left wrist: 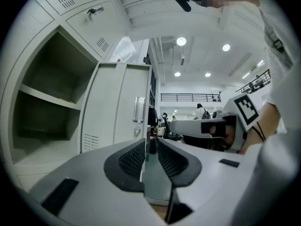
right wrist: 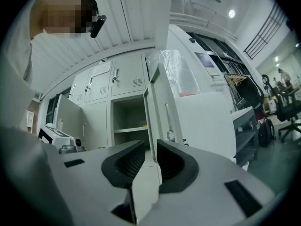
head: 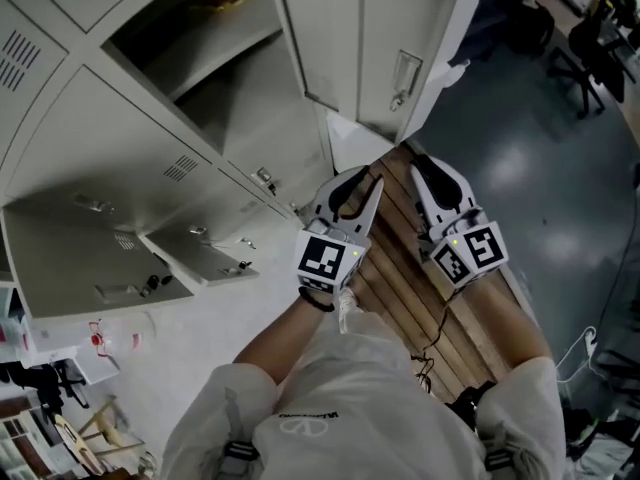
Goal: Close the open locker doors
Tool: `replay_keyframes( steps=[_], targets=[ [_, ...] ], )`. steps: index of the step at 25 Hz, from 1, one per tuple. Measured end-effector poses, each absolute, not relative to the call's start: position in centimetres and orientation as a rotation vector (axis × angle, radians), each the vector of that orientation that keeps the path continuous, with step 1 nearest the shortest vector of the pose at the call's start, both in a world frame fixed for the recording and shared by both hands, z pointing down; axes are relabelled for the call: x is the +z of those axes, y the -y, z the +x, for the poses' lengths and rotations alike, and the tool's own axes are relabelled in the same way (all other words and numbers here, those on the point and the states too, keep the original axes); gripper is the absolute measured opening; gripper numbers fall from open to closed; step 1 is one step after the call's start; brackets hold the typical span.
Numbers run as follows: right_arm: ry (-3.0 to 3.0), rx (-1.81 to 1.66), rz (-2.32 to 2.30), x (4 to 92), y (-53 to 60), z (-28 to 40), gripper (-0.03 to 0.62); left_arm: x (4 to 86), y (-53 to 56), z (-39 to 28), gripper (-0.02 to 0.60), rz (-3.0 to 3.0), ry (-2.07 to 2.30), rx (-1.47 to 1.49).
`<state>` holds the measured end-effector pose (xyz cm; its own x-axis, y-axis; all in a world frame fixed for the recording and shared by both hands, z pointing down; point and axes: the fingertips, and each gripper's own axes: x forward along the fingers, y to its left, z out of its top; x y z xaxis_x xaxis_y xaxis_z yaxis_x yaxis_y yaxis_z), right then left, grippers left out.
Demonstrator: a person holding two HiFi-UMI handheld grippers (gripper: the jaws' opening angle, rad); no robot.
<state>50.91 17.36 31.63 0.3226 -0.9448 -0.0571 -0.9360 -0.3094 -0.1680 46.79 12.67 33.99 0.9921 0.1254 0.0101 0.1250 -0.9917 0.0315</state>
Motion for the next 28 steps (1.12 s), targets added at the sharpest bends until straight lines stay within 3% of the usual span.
replay_keyframes(
  steps=[13,22,25,28],
  targets=[
    [-1.639,-0.178,-2.517,36.2,-16.3,54.8,0.109,40.0,-11.6,57.3,0.098,3.1,-0.283,0.135],
    [-1.605,-0.183,-2.552,36.4,-16.6,55.2,0.11,40.7,-12.9,60.6,0.101,3.105,-0.291,0.121],
    [-1.599,-0.179,-2.552,36.2,-16.6,55.2,0.11,40.7,-12.6,60.7,0.043,3.126,-0.234,0.112],
    [-1.6,-0.165,-2.538,35.6,-16.7,55.0,0.109,40.5,-12.5,60.0,0.041,3.13,-0.235,0.084]
  ],
)
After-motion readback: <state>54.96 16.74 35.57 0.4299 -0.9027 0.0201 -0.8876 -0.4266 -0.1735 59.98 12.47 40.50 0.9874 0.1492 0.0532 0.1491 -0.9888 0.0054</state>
